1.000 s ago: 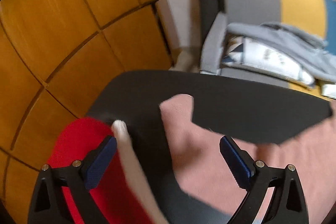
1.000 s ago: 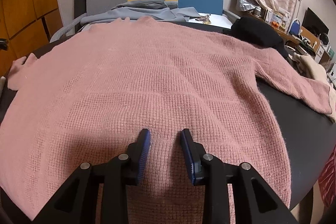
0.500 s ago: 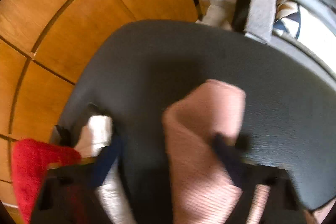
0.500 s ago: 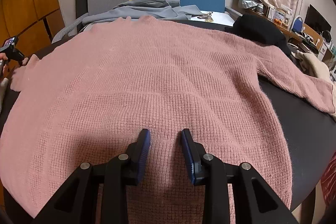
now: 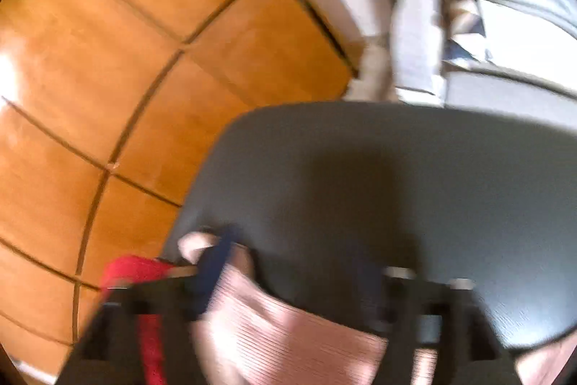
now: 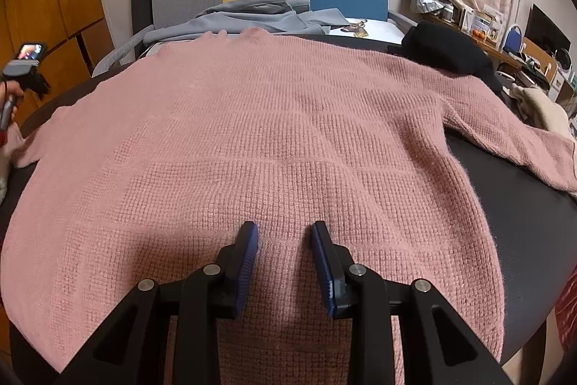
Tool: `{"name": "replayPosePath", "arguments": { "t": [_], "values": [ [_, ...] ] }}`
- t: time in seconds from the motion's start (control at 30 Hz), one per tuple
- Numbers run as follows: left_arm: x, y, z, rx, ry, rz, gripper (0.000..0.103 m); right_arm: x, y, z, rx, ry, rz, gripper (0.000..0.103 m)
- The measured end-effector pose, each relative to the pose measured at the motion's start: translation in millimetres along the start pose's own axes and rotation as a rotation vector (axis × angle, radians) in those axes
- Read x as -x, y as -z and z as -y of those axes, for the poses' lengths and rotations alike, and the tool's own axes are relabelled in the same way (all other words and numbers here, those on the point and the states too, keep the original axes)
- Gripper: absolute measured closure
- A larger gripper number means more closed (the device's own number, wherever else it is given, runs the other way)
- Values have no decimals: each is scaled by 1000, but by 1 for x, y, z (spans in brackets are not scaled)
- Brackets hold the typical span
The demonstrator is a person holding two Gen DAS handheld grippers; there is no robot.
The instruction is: Fold clothes
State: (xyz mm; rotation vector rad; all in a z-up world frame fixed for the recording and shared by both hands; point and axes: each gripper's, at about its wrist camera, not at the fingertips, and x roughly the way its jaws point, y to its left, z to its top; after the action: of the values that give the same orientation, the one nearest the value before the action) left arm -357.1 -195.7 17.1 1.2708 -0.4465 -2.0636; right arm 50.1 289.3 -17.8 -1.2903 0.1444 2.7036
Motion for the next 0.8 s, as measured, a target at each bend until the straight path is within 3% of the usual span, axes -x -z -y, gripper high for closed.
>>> {"name": "replayPosePath", "arguments": {
  "t": [0.1,0.2,0.27,0.33,0.43,0.5,0.7,0.8],
  "values": [
    [7,16,10,-2,-36,26,22,0,0,0,1,-5,-3,72],
    [6,31,9,11,-151,27,21,1,1,0,3,-7,3,72],
    [2,39,3,42,-213,-6,14,1,1,1,-2,-8,7,72],
    [-12,47,-5,71,-245,-58,14,0,2,0,1,-3,9,72],
    [-41,53,-1,41,-256,-128,13,0,0,-3,24,12,-3,72],
    [-42,52,-5,79,-250,-74,12,-1,-2,-5,34,23,-14,72],
    [-45,39,-4,14,-152,-43,14,-3,-3,-8,48,45,-17,72],
    [-29,40,-13,66,-151,-38,14,1,-8,0,1,3,-21,72]
  ]
}}
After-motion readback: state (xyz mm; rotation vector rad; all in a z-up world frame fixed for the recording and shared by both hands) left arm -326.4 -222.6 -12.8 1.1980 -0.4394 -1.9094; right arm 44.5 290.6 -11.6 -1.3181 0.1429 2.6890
